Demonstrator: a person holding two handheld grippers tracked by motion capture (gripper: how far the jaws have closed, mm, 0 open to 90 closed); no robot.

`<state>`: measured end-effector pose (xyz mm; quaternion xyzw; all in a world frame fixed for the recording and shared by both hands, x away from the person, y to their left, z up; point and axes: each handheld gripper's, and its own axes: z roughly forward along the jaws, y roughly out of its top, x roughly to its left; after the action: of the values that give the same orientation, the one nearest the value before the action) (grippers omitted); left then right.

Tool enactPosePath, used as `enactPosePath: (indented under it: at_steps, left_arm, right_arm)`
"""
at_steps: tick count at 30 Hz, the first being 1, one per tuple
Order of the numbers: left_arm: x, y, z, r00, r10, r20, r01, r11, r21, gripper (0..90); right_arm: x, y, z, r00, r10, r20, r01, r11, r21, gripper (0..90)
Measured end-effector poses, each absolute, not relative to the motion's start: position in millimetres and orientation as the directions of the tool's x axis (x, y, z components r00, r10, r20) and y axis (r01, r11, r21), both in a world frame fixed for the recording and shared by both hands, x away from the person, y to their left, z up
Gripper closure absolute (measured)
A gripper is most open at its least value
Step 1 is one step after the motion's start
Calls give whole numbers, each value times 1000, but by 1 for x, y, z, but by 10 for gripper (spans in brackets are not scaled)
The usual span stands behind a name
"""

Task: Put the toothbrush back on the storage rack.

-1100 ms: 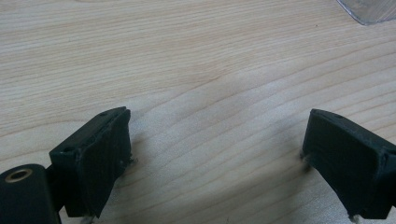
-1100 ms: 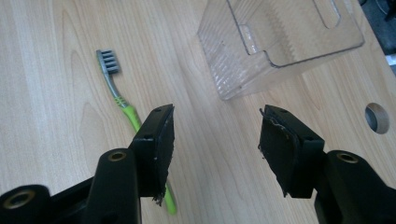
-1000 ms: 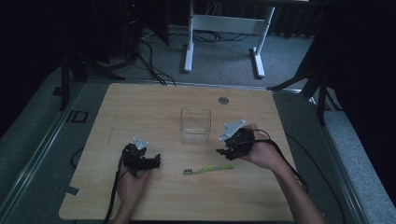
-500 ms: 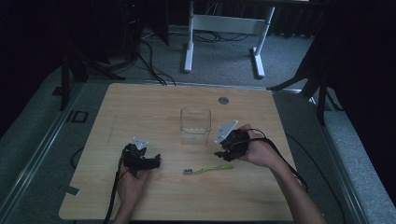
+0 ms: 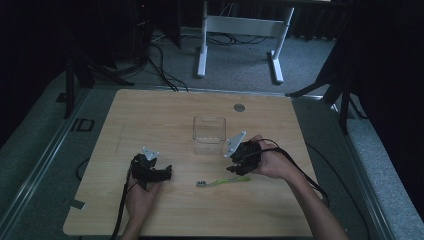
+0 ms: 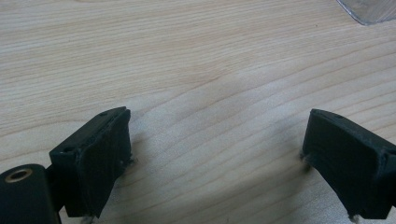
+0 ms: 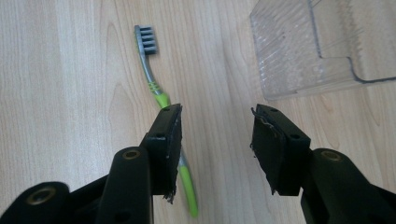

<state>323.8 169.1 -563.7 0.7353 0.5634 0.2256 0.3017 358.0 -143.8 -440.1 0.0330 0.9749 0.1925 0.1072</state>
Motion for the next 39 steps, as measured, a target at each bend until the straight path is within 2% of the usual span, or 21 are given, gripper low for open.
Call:
enactPosePath:
  at_steps: [39]
  left_arm:
    - [324, 169, -564, 263, 965, -8, 692, -184, 698, 82]
  right_arm:
    - [357, -121, -471, -989, 22, -143, -19, 961, 275, 544]
